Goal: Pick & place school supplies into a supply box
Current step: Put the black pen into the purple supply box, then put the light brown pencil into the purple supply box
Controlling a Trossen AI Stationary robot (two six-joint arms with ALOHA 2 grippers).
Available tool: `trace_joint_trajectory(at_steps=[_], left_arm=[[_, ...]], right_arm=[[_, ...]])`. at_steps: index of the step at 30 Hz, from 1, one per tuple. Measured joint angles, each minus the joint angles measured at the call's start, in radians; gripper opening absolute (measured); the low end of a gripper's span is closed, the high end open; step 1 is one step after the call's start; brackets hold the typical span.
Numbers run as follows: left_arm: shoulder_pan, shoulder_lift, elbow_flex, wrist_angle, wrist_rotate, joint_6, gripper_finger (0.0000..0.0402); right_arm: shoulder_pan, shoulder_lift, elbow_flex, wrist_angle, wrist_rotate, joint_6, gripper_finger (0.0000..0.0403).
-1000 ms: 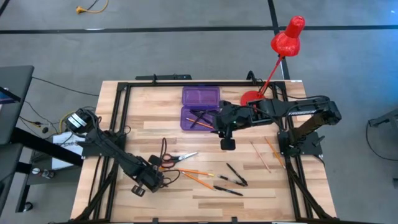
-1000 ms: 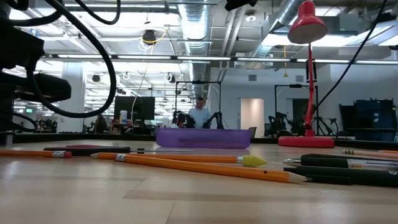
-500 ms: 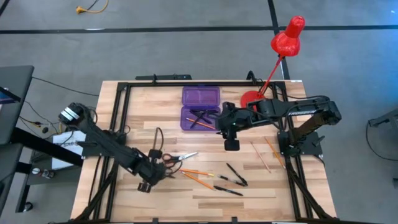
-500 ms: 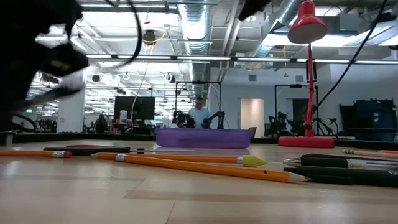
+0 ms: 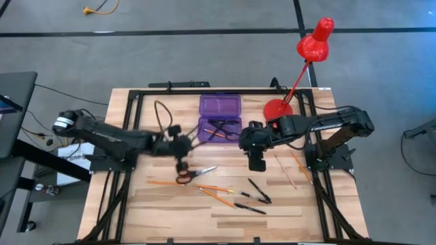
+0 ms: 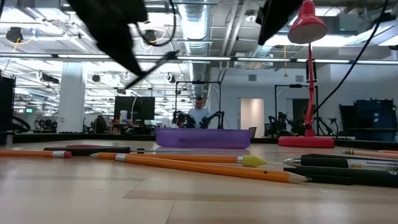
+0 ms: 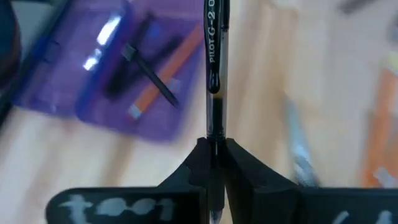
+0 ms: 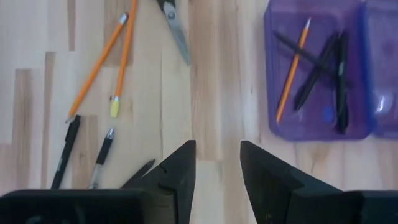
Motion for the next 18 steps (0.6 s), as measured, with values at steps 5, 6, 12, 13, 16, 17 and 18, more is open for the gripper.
trace_joint_trajectory(at_steps=[5, 6, 12, 13, 16, 17, 18], left_arm=[[0.186, 0.063, 0.007, 0.127, 0.082, 0.151, 0.0004], [0.215, 0.082, 0.017, 0.125, 0.098, 0.176, 0.0004], [0.293, 0.243, 0.157, 0.118, 0.183, 0.355, 0.0004], [0.297, 0.275, 0.189, 0.110, 0.192, 0.379, 0.0007], [0.312, 0.374, 0.300, 0.042, 0.202, 0.441, 0.0007], [0.318, 0.406, 0.339, 0.009, 0.207, 0.457, 0.0007], [0.325, 0.436, 0.381, -0.025, 0.212, 0.470, 0.0007]], right_arm=[[0.030, 0.000, -0.026, -0.011, 0.000, 0.073, 0.0120], [0.036, 0.000, -0.031, -0.011, 0.000, 0.091, 0.0120], [0.078, 0.000, -0.075, -0.010, 0.001, 0.252, 0.0120], [0.086, 0.000, -0.084, -0.011, 0.001, 0.284, 0.0120], [0.113, 0.000, -0.107, -0.012, 0.011, 0.393, 0.0120], [0.123, 0.000, -0.115, -0.020, 0.022, 0.435, 0.0120], [0.132, 0.000, -0.121, -0.038, 0.032, 0.473, 0.0120]])
